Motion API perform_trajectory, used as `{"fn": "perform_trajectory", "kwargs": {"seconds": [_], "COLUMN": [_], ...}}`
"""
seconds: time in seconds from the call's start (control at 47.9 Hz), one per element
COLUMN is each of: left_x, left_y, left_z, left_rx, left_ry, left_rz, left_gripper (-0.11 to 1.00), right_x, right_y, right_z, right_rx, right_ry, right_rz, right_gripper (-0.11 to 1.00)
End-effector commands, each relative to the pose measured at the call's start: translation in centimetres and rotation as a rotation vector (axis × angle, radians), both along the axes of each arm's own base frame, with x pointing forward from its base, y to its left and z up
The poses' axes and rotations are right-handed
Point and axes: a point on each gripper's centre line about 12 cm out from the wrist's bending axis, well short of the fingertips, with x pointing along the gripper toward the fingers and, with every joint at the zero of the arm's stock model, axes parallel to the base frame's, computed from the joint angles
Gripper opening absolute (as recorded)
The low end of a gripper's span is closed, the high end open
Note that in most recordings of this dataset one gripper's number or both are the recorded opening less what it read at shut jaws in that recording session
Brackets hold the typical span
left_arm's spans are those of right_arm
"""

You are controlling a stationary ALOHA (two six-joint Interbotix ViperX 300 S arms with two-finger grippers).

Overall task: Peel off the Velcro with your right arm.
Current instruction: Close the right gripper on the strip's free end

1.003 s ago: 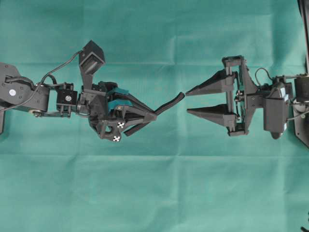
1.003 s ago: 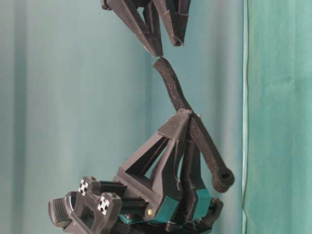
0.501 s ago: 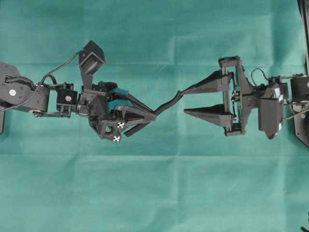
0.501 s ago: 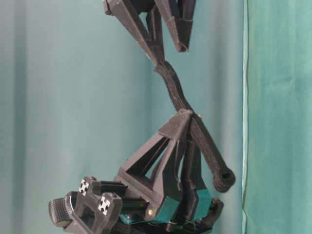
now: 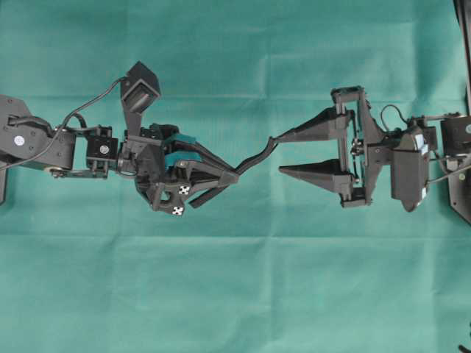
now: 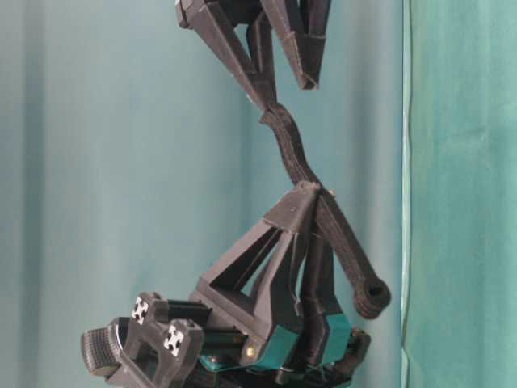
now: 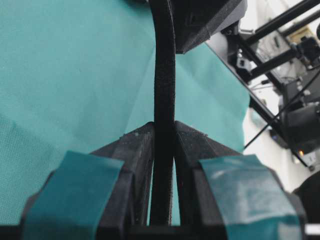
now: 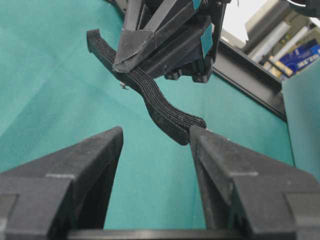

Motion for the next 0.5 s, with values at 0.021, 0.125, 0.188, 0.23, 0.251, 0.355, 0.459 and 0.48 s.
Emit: {"fn": "perform_trajectory", "kwargs": {"seconds": [0.021,0.125,0.188,0.23,0.251,0.355,0.459,0.48], "left_x": [0.05,0.04,0.07,0.07,0.07,0.04,0.04,0.04], "left_y": [0.30,0.30,0.30,0.30,0.30,0.30,0.36,0.30], "left_z": [1.17,1.22,1.28,1.28,1.28,1.22,1.22,1.22], "left_rx": [0.001,0.001,0.002,0.002,0.002,0.002,0.002,0.002], "left_ry": [-0.040,-0.041,-0.043,-0.043,-0.043,-0.041,-0.041,-0.041], "left_rz": [0.008,0.008,0.008,0.008,0.008,0.008,0.010,0.008], "left_gripper": [0.10,0.10,0.10,0.10,0.10,0.10,0.10,0.10], "right_x": [0.19,0.19,0.24,0.27,0.28,0.38,0.46,0.46], "right_y": [0.27,0.27,0.28,0.27,0.22,0.26,0.25,0.25], "right_z": [0.66,0.66,0.66,0.57,0.52,0.34,0.39,0.39], "right_rx": [0.003,0.003,0.002,0.004,0.004,0.004,0.004,0.004], "right_ry": [-0.026,-0.026,-0.026,-0.023,-0.021,-0.015,-0.017,-0.017], "right_rz": [0.009,0.009,0.010,0.009,0.007,0.009,0.009,0.009], "right_gripper": [0.13,0.13,0.12,0.10,0.10,0.04,-0.02,-0.02]}}
